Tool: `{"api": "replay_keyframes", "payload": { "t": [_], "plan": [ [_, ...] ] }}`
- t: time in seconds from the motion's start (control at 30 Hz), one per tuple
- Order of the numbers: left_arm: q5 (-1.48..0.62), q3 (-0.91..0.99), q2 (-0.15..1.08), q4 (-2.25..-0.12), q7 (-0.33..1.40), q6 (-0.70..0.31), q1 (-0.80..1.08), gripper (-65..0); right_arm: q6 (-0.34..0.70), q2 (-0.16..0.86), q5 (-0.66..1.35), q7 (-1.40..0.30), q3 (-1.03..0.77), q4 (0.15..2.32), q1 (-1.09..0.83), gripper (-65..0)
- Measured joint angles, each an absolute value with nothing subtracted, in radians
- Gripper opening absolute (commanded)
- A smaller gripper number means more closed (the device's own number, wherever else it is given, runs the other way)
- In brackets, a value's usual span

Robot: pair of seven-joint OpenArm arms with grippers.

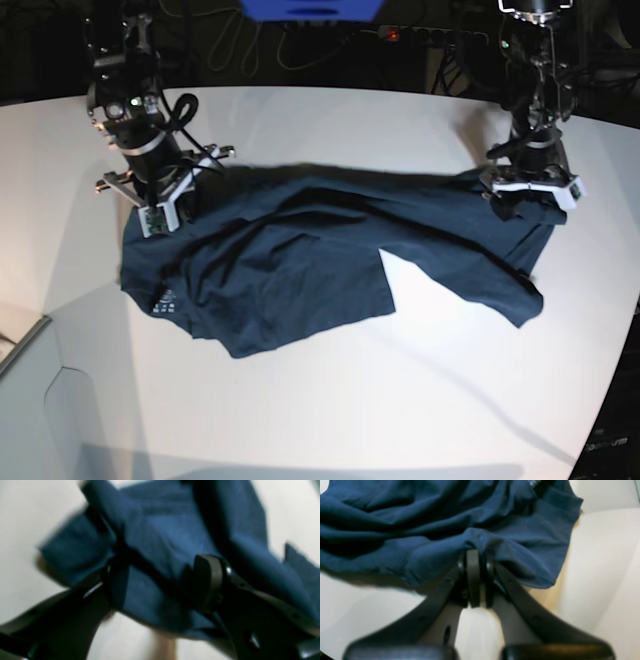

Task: Layout the t-shirt on the table in an organized manner, then fold the t-shirt properly
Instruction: 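Adjust the left gripper's grip on the shirt edge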

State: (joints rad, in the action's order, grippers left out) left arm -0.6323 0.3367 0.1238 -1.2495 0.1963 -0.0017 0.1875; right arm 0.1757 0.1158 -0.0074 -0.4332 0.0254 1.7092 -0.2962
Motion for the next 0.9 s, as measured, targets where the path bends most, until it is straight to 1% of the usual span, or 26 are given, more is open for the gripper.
{"api": "replay_keyframes", "payload": {
  "t": [0.13,0.4,0.6,0.9],
  "plan": [
    [-0.634,0.344,0.128,-1.211,0.191,-0.003,0.149,-25.6,0.176,0.116,-0.007,-0.434,0.024,1.709,-0.297,-65.0],
    [-0.634,0.354,0.16,-1.206,0.203,0.001,0.124,-25.6,0.176,0.12,-0.007,-0.43,0.024,1.682,-0.292,-65.0],
    [-0.638,0.434,0.156,-1.199,0.207,0.003,0.093,-25.6,0.176,0.119,-0.008,-0.426,0.022,1.669,-0.292,-65.0],
    [-0.633,0.432,0.151,-1.196,0.211,0.005,0.05,-25.6,0.176,0.119,-0.007,-0.426,0.022,1.669,-0.292,-65.0]
  ]
}}
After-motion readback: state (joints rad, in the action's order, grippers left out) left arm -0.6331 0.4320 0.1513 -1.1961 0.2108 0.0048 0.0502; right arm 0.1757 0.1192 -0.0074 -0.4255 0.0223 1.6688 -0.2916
